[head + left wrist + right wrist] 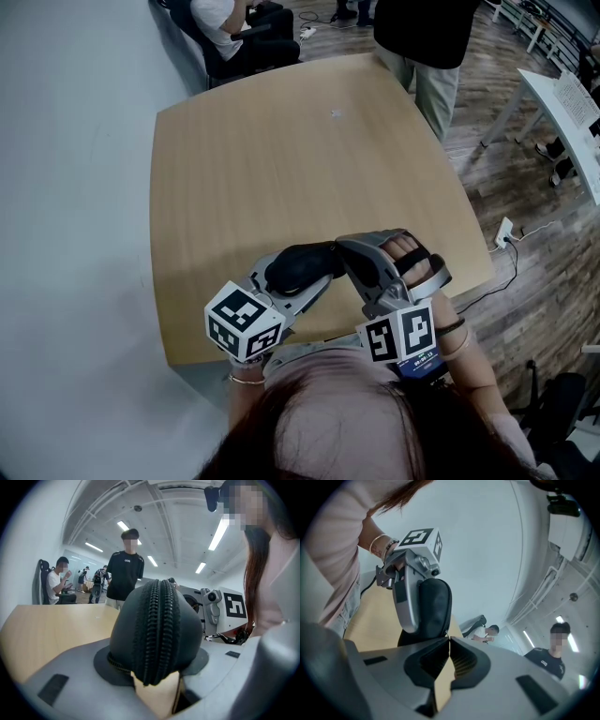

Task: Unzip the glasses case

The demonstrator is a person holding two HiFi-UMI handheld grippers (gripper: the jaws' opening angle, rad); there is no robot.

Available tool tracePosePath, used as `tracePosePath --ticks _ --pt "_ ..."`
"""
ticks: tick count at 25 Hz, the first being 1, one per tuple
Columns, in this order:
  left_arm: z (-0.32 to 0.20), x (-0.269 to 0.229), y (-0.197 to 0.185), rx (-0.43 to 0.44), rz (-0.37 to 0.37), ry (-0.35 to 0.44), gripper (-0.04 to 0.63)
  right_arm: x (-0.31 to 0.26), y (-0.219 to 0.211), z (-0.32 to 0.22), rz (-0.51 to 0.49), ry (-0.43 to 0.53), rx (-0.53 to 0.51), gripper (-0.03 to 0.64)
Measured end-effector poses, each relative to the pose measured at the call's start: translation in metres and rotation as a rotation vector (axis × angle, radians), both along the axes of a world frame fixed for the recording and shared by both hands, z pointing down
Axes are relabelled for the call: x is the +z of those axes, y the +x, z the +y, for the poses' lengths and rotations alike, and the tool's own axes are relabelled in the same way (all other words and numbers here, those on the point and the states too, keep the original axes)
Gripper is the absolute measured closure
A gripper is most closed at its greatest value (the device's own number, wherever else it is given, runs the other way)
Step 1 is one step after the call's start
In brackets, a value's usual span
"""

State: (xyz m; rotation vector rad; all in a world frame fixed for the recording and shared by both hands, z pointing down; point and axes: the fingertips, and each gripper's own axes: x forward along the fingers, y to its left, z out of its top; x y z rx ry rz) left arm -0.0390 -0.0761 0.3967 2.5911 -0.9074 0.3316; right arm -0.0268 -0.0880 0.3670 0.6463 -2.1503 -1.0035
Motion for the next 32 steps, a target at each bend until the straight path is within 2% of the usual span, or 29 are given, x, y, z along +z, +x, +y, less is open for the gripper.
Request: tracePosePath --ticks 32 --pt "0.003 0.021 0.007 0.03 -0.086 -0.057 0.385 -0.002 -0.012 0.009 -0.015 -0.011 -0.044 0.6"
